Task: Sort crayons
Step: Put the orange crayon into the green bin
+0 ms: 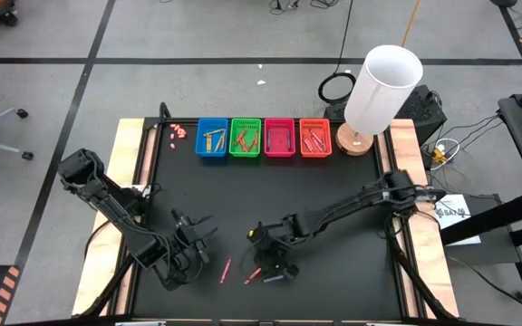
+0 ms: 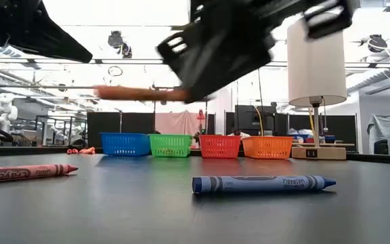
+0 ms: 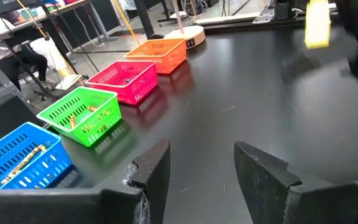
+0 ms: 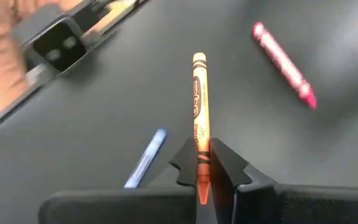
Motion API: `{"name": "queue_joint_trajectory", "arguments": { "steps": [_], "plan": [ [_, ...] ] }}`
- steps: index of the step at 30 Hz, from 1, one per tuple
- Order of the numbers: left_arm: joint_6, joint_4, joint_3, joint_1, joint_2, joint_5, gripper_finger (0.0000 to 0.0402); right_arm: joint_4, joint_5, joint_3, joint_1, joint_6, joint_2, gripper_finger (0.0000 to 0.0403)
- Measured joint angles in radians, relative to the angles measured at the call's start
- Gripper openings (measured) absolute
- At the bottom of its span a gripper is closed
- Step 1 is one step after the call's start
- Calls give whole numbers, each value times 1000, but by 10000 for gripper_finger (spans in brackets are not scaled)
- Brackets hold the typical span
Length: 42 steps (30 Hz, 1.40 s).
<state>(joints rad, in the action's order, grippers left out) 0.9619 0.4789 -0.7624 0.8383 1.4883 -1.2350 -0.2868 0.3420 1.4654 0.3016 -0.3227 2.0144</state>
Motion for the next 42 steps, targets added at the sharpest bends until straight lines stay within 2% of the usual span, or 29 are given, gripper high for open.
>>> {"name": "queue_joint_trajectory", "arguments": {
  "steps": [5, 8, 11, 14, 18, 23, 28, 32, 37, 42],
  "plan": [
    [1, -6, 0, 0, 0, 6, 176, -222, 15, -11, -4, 82, -99, 1],
    [-1, -12, 0, 0, 0, 20, 176, -235, 28, -83, 3, 150, -142, 1],
    [-1, -15, 0, 0, 0, 21, 176, -53, 25, -201, 17, 245, -172, 1],
    [-1, -18, 0, 0, 0, 21, 176, 309, -21, -350, 37, 338, -182, 1],
    [-2, -21, 0, 0, 0, 21, 176, 807, -173, -545, 56, 432, -169, 0],
    [-11, -26, 0, -9, 0, 21, 176, 1152, -423, -691, 67, 462, -170, 0],
    [-27, -38, 0, -38, 0, 21, 176, 1344, -565, -739, 66, 387, -170, 4],
    [-33, -37, 0, -66, 0, 20, 176, 1380, -651, -741, 59, 329, -170, 6],
    [-33, -36, 0, -96, 0, 20, 176, 1374, -656, -741, 41, 243, -170, 8],
    [-61, -37, 0, -121, 0, 20, 176, 1373, -652, -741, 39, 80, -170, 8]
  ]
}}
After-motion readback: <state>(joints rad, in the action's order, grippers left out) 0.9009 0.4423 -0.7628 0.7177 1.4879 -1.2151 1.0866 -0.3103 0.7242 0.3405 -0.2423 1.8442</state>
